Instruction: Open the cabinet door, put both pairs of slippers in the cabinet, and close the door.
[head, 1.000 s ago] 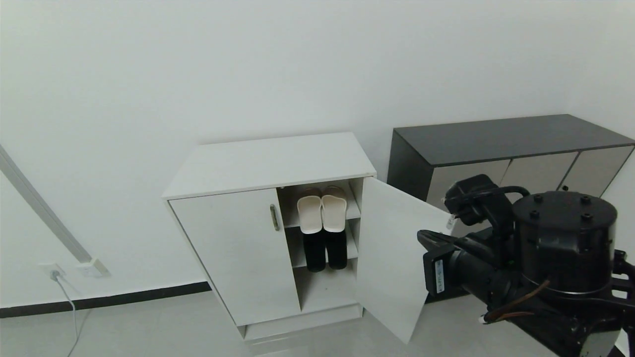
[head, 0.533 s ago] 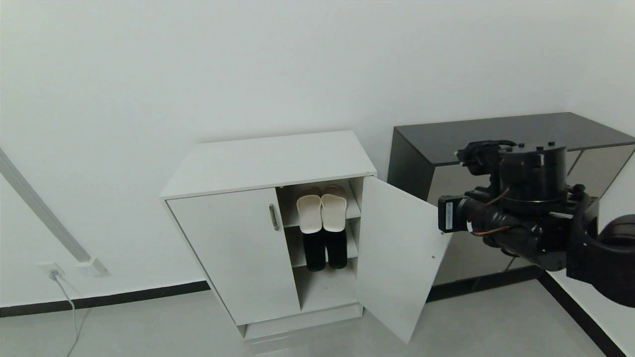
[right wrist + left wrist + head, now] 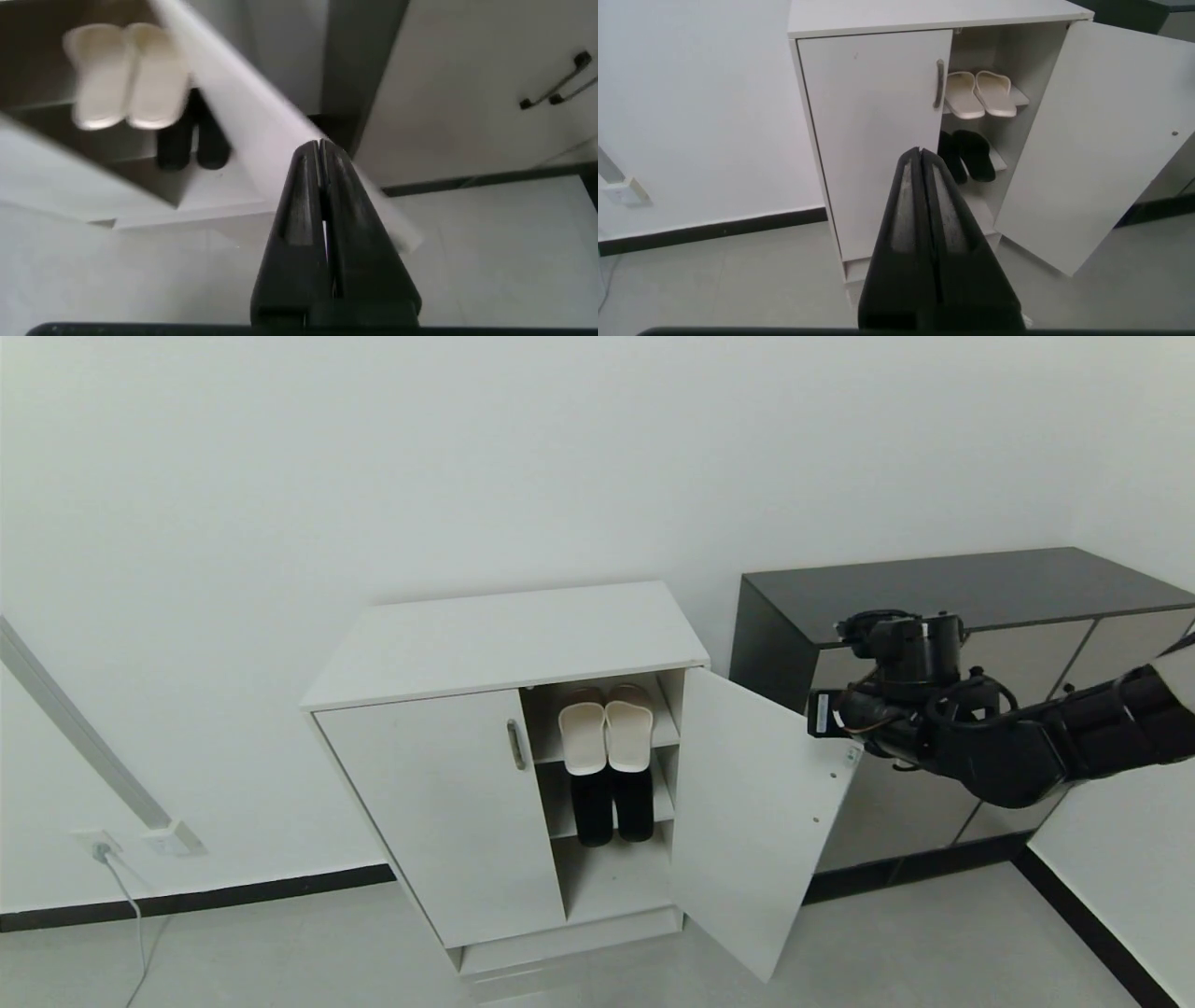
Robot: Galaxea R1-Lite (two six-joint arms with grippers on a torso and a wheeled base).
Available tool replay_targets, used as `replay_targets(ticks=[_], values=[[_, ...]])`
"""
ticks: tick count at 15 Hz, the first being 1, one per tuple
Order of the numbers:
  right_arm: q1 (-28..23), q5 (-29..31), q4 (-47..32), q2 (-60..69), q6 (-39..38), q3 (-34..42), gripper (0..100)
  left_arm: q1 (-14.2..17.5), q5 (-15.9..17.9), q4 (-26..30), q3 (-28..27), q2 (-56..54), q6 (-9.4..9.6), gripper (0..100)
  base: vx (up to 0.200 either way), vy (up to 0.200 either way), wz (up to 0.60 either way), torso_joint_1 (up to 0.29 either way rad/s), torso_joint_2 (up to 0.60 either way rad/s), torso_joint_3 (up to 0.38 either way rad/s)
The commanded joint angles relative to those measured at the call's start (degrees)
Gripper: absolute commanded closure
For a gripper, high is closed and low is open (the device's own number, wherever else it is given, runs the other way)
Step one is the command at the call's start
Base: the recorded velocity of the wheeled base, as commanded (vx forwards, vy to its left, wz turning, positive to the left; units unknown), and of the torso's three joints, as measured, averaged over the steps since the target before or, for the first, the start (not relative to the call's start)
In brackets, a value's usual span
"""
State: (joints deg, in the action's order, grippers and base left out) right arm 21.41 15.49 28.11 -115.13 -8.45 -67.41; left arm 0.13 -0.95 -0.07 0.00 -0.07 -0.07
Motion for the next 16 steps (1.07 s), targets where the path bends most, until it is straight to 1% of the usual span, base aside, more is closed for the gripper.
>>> replay_targets(ticks=[1, 4, 7, 12, 14, 16], values=[[-1.5, 0.0, 0.1, -5.8, -0.1, -3.3, 100, 0.0, 0.0, 0.0, 0.0, 0.1, -0.01, 100, 0.000, 0.000, 0.00, 0.000, 0.00, 0.000], [-1.9, 0.0, 1.7, -8.0, 0.0, -4.0, 100, 0.0, 0.0, 0.0, 0.0, 0.1, -0.01, 100, 0.000, 0.000, 0.00, 0.000, 0.00, 0.000], [-1.9, 0.0, 1.7, -9.3, 0.0, -5.1, 100, 0.0, 0.0, 0.0, 0.0, 0.1, -0.10, 100, 0.000, 0.000, 0.00, 0.000, 0.00, 0.000], [-1.8, 0.1, 1.6, -9.1, -0.1, -4.4, 100, 0.0, 0.0, 0.0, 0.0, 0.1, -0.01, 100, 0.000, 0.000, 0.00, 0.000, 0.00, 0.000], [-0.3, 0.1, 1.7, -7.7, -0.6, -2.4, 100, 0.0, 0.0, 0.0, 0.0, 0.1, -0.01, 100, 0.000, 0.000, 0.00, 0.000, 0.00, 0.000], [3.1, 0.1, 1.7, -4.8, -1.9, 0.6, 100, 0.0, 0.0, 0.0, 0.0, 0.1, -0.01, 100, 0.000, 0.000, 0.00, 0.000, 0.00, 0.000]])
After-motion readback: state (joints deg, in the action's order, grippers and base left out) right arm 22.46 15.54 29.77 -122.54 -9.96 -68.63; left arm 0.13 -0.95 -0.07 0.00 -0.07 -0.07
